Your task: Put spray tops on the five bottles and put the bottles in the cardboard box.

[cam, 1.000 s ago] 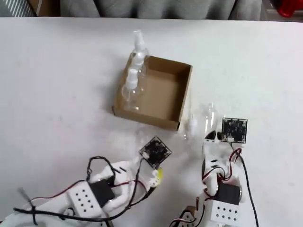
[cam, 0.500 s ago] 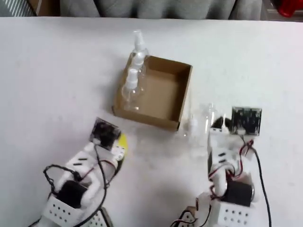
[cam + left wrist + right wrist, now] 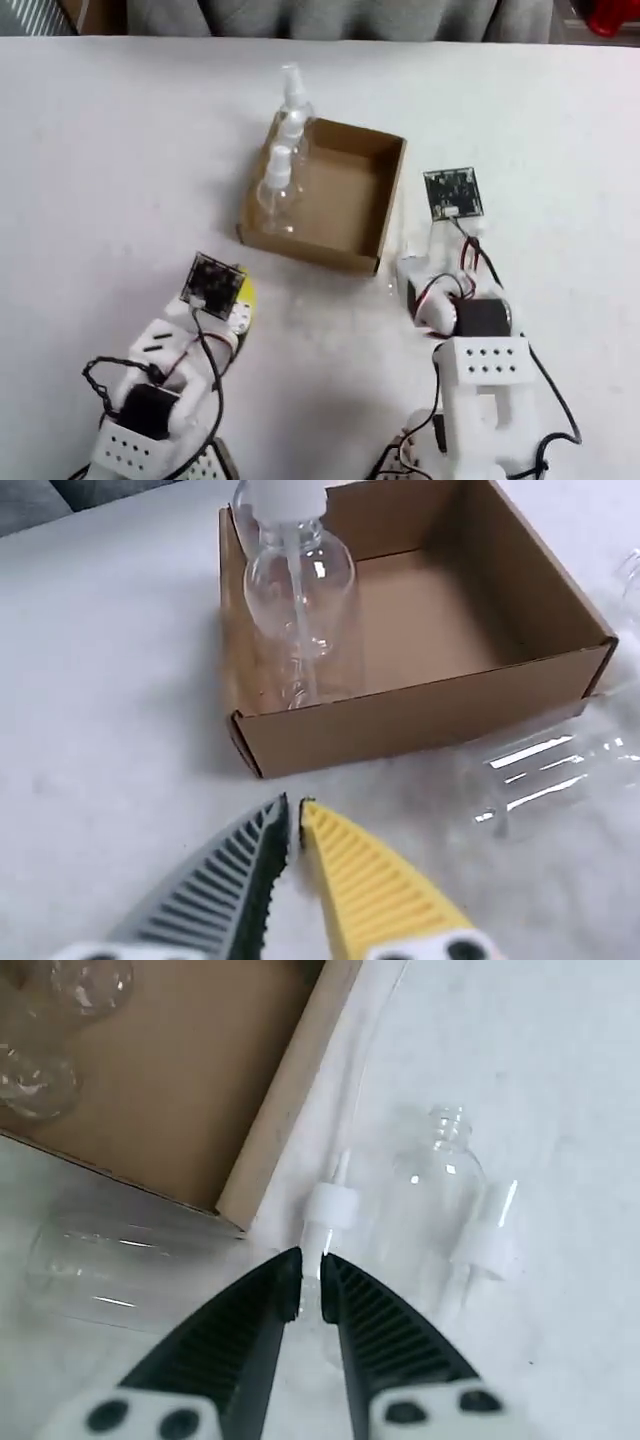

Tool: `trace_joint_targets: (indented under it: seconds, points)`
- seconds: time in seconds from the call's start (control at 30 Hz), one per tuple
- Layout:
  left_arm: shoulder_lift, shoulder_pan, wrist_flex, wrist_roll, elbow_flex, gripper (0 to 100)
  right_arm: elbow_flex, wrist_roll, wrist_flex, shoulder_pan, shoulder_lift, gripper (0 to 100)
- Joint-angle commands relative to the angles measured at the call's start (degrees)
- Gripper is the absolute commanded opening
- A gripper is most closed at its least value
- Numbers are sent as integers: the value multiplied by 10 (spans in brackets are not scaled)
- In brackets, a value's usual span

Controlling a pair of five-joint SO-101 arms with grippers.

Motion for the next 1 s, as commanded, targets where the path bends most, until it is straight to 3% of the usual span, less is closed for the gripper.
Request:
trace_joint_targets:
  seconds: [0.0, 0.27, 0.53, 0.63, 0.77, 0.97]
  points:
    - [-7, -5, -9, -7, -1, 24, -11, -61, 5, -23, -34, 15]
    - [-7, -5, 23, -7, -1, 24, 9, -170, 0, -4, -46, 15]
    - [-7, 0, 18, -7, -1, 24, 46, -174, -47, 7, -43, 15]
    - [-7, -2, 18, -7, -1, 24, 33, -174, -53, 58, -44, 19]
    - [-7, -1, 19, -7, -1, 24, 11, -176, -49, 128, -41, 93]
    - [-7, -4, 24, -7, -1, 24, 11, -173, -51, 150, -41, 53]
